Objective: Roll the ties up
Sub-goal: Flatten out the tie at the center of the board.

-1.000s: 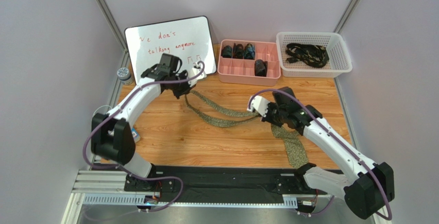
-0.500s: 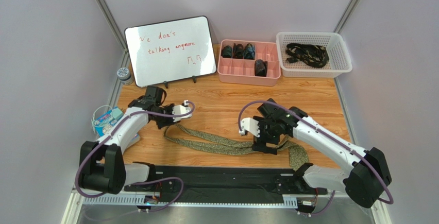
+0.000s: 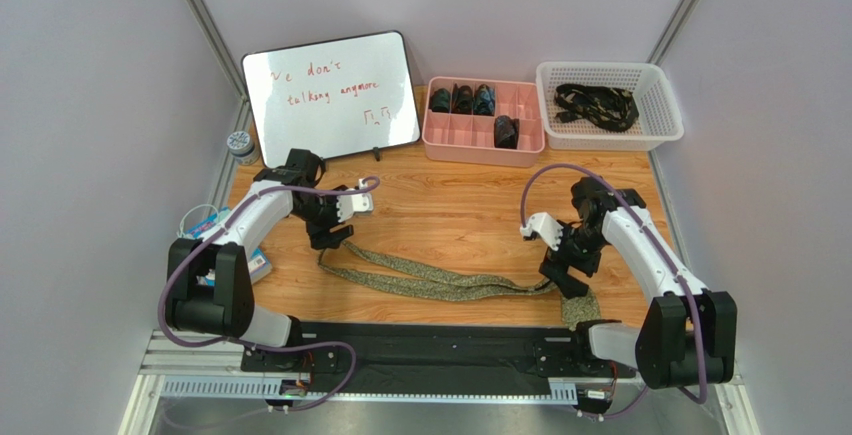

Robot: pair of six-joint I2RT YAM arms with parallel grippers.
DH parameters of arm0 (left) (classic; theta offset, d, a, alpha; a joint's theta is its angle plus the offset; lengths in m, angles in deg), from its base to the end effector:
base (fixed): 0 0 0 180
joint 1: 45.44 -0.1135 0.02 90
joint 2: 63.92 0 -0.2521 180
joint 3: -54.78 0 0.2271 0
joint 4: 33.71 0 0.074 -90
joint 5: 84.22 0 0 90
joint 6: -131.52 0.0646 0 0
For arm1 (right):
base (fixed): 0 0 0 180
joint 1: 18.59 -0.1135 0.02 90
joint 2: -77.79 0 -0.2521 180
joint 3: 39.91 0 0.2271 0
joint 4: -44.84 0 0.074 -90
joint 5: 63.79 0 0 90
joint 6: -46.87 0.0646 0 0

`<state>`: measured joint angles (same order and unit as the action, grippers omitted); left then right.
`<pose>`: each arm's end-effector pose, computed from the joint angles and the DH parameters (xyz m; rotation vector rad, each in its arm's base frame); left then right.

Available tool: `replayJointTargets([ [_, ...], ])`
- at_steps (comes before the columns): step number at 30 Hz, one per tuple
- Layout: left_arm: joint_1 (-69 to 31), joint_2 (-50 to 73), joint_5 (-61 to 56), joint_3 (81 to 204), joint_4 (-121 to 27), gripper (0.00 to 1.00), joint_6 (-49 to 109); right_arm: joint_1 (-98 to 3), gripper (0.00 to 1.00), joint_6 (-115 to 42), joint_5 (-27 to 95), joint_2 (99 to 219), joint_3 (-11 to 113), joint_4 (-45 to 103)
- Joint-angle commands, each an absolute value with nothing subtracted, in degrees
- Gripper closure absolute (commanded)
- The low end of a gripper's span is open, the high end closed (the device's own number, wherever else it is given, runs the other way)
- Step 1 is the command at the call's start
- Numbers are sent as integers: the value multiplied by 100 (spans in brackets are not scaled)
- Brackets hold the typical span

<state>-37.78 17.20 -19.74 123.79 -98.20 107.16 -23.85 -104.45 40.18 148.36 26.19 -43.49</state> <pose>0.2280 -0.0587 0.1862 1.6689 2.1227 -0.3810 0.1538 0.0298 0.1970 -1.6656 2.5532 0.3647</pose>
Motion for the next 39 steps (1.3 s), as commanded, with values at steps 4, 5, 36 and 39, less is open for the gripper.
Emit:
replayJointTargets([
  [4,-3806,2168,-2076,12635,-9878,25,10568,-2360,12,-10765,3395,15055,1813,-3069],
  [5,-3806,2230,-2094,12696,-9860,26,10542,-2351,16,-10712,3307,15152,1812,-2964],
  [36,-3850,1782,-2497,12986,-9710,61,10102,-2035,42,-11731,1679,14169,686,-569],
  [39,-3562,1922,-2577,13153,-9737,46,9883,-1579,24,-11871,2276,14151,1371,-1743],
])
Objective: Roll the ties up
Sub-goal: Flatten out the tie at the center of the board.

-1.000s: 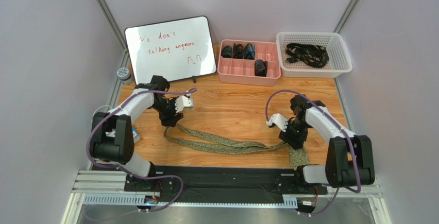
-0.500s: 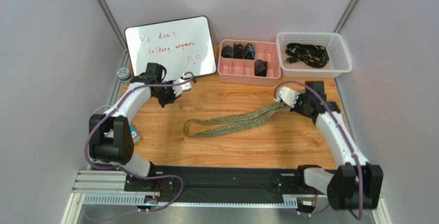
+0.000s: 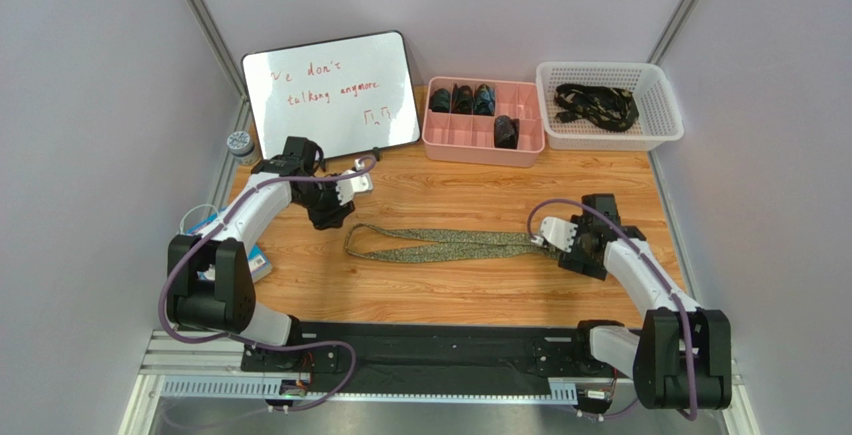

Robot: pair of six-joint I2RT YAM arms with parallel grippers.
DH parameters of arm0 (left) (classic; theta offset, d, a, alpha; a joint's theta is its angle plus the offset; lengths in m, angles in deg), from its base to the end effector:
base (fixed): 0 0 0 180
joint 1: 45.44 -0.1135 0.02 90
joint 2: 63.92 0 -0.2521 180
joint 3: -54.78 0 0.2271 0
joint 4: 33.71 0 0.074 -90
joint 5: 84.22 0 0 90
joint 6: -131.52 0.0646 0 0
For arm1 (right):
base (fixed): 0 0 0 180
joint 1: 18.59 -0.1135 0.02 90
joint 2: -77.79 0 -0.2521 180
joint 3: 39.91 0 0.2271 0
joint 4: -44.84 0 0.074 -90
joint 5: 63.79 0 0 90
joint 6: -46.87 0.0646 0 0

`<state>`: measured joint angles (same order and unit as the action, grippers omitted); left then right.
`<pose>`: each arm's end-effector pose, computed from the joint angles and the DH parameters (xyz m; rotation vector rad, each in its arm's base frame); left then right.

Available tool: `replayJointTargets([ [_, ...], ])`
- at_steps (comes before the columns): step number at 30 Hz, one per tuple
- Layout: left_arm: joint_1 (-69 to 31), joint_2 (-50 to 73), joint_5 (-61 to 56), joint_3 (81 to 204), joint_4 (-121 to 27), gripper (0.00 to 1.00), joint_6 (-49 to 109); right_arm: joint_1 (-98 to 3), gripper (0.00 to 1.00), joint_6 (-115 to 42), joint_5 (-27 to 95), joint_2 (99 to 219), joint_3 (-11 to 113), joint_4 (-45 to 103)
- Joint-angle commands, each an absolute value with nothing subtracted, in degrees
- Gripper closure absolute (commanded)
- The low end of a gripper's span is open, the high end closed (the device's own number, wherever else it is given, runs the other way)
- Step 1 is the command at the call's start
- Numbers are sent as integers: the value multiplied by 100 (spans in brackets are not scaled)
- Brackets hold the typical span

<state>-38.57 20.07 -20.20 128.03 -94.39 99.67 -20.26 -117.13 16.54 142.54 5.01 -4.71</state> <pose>0.2536 -0.0591 0.1967 1.4999 2.1685 -0.3615 0.1748 -0.0058 0.1356 -1.7474 2.3228 -0.5105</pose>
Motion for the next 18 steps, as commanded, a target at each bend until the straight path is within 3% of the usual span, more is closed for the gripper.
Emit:
replayJointTargets([
  [1,-3447,2001,-2551,13267,-9737,45,9734,-1482,16,-11924,2487,14168,1582,-2098],
  [7,-2901,2686,-2138,13399,-9281,41,9504,-1367,8,-11172,3736,14668,2918,-3375],
  [15,-2874,3530,-2261,14076,-9938,42,9653,-1639,11,-9693,4562,15970,4105,-3771],
  [18,-2822,3636,-2182,14059,-10053,60,9732,-1823,12,-9315,4808,16225,4343,-3797],
])
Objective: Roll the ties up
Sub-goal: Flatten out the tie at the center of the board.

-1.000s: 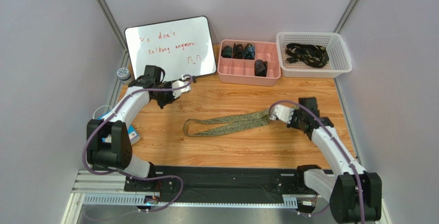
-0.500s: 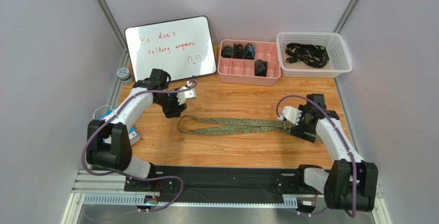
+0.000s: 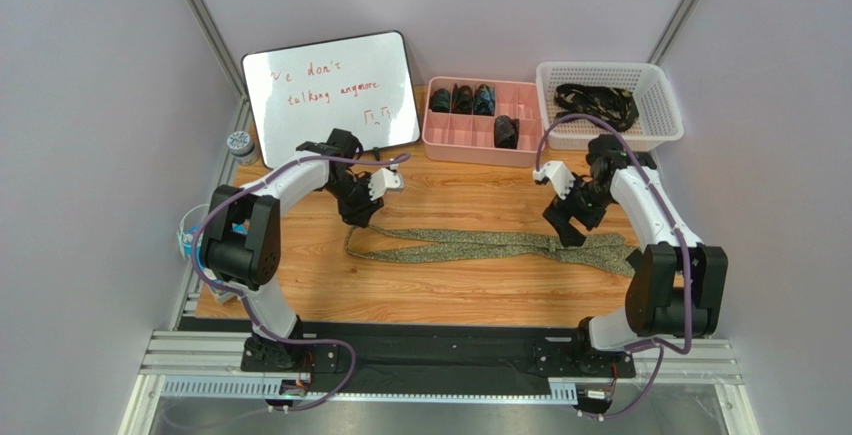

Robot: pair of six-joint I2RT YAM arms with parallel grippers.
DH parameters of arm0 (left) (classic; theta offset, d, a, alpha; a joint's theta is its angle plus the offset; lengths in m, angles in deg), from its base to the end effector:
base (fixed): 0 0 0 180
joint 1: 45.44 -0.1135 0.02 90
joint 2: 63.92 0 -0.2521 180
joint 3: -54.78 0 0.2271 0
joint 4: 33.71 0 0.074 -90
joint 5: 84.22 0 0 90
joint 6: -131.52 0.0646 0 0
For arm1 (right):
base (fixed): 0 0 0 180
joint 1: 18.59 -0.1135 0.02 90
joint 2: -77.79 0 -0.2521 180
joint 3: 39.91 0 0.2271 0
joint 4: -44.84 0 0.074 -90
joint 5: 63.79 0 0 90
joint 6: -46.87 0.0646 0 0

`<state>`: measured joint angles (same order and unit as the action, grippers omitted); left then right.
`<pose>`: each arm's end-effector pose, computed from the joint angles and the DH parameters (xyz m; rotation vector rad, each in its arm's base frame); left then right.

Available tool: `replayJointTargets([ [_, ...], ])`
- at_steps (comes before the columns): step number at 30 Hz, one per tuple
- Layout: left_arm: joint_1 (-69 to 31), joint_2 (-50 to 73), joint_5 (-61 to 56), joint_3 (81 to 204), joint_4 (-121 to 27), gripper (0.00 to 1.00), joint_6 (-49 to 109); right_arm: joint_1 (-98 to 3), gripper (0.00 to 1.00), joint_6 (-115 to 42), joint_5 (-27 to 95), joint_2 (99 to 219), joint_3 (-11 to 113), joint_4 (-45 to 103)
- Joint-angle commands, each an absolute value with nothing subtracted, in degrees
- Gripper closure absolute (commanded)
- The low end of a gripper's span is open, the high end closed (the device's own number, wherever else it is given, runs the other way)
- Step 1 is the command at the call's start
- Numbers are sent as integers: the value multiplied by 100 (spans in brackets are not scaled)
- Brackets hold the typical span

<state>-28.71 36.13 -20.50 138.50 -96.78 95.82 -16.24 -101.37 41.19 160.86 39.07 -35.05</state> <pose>0.2850 -0.1155 0.1682 1.6599 2.2225 -0.5301 0.2309 0.0072 0.2119 -1.3809 2.5602 0.2531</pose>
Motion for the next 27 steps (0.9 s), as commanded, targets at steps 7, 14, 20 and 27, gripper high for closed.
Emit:
replayJointTargets([
  [7,-2795,3154,-2234,13849,-10256,100,10031,-2096,14,-8480,5512,16857,5046,-3956],
  [14,-2804,1478,-2234,12988,-9922,100,10443,-2833,14,-7654,5926,17095,5100,-3509],
  [20,-2506,527,-1849,11574,-9614,100,11269,-3870,14,-7442,5566,17288,4845,-2858],
  [27,-2400,-63,-1514,10912,-9754,73,11920,-4644,14,-7696,5038,17447,4564,-2392],
])
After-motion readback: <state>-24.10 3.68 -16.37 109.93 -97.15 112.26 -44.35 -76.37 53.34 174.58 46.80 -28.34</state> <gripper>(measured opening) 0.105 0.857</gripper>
